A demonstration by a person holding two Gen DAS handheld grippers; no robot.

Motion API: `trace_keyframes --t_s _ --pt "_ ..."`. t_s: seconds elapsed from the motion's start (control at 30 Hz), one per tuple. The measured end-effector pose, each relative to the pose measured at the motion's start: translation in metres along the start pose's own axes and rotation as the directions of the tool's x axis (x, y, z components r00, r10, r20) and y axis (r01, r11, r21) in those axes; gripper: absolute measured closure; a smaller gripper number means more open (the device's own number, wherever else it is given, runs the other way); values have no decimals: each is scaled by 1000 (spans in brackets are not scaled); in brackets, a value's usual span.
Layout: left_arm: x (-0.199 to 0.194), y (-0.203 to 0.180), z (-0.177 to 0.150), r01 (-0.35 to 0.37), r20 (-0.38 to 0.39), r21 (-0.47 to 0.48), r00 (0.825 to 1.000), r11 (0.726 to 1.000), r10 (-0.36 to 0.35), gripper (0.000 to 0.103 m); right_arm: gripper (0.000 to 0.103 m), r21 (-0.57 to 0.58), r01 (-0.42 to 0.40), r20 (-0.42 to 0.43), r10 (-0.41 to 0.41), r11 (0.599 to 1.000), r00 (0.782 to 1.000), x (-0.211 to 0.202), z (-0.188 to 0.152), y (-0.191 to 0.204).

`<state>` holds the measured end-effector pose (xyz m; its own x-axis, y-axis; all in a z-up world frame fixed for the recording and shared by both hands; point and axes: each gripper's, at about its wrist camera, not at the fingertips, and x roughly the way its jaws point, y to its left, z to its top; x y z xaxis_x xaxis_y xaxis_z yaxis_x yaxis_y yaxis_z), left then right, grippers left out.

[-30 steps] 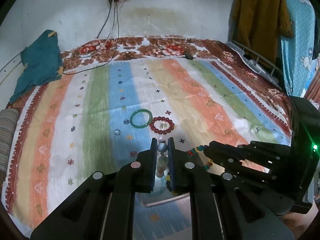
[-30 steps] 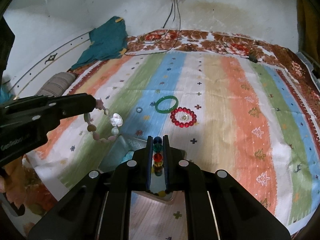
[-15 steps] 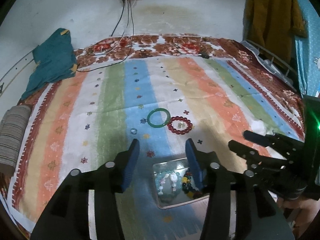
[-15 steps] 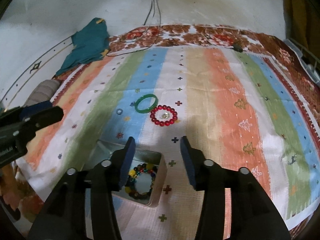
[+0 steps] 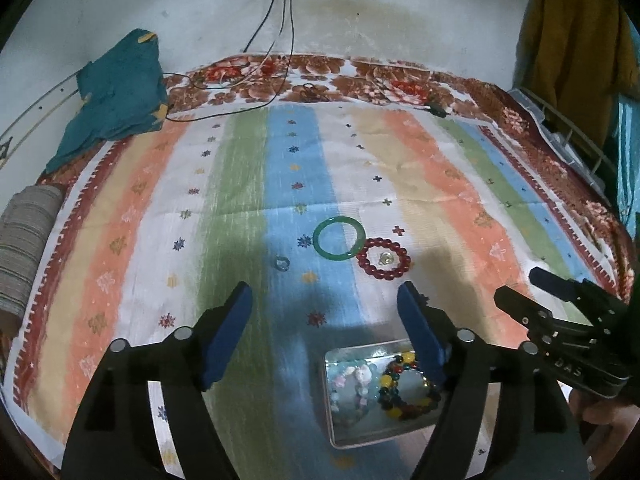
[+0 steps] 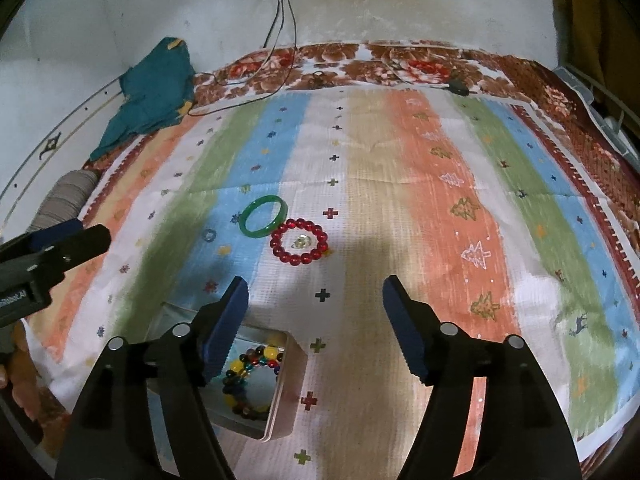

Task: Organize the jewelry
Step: 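Move both open tools toward the green bangle and red bead bracelet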

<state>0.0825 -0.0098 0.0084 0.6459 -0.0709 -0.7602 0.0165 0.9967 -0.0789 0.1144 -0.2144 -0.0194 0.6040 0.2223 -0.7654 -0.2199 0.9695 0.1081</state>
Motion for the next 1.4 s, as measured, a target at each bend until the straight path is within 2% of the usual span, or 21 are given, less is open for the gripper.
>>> trace_keyframes --t_s 0.13,0.23,0.53,1.03,1.4 --pt "10 3 4 -19 -5 4 1000 1000 19 22 27 -3 16 -10 -16 1000 1000 6 3 -2" --pt "17 8 9 -30 -9 0 1000 1000 30 19 27 -60 83 -9 -84 995 996 14 5 1" --pt "38 7 21 -49 -16 26 999 998 49 18 27 -63 101 -3 -101 993 995 28 16 -5" --pt "75 2 29 -81 -58 79 995 994 86 18 25 -69 77 -40 -80 995 996 56 25 -8" --pt "105 1 34 -70 -111 92 991 993 81 18 24 -31 54 -95 -57 998 994 81 31 -15"
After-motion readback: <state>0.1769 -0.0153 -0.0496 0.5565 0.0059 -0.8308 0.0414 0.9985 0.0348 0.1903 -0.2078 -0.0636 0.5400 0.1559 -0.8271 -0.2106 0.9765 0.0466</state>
